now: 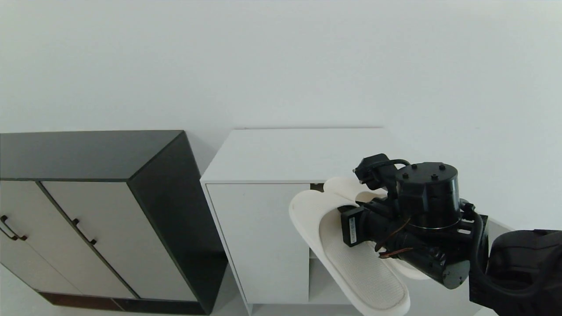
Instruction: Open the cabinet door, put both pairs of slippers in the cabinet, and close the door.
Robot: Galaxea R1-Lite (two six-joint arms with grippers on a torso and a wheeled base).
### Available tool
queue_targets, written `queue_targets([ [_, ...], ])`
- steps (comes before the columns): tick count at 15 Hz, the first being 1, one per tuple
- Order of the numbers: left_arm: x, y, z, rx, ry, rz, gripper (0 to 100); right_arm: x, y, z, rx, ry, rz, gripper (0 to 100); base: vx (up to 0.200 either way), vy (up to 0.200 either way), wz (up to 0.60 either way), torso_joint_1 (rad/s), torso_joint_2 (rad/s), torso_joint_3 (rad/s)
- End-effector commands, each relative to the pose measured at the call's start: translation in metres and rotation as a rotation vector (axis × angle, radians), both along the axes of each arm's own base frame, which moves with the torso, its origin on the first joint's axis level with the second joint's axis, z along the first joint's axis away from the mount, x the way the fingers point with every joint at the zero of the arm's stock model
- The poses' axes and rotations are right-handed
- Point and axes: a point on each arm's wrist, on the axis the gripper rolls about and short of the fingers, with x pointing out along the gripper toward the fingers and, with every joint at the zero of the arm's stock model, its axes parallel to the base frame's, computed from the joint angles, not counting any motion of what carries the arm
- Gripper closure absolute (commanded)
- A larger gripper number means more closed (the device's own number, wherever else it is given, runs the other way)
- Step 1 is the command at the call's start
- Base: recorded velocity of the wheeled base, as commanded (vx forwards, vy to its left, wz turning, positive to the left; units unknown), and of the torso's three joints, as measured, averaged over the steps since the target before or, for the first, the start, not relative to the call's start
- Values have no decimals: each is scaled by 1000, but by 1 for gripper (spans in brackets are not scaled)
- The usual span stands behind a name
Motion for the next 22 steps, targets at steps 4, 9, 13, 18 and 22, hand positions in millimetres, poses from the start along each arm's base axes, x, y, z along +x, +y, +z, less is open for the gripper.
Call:
queue_targets([
  [4,0,0,0,0,0,1,100,-3,-2,-3,-1,0,6,100,0,-50,0,1,2,1],
  [9,0,0,0,0,0,-1,100,-4,-3,-5,5,-9,11,100,0,0,0,0,0,0],
  [13,0,0,0,0,1,1,100,-3,-4,-8,-25,-18,13,100,0,0,0,0,0,0],
  [18,0,0,0,0,0,1,100,-4,-5,-9,-17,-30,15,100,0,0,0,-41,83,47],
  [22,0,0,0,0,1,1,100,-3,-5,-11,-21,-27,15,100,0,0,0,-204,495,281],
])
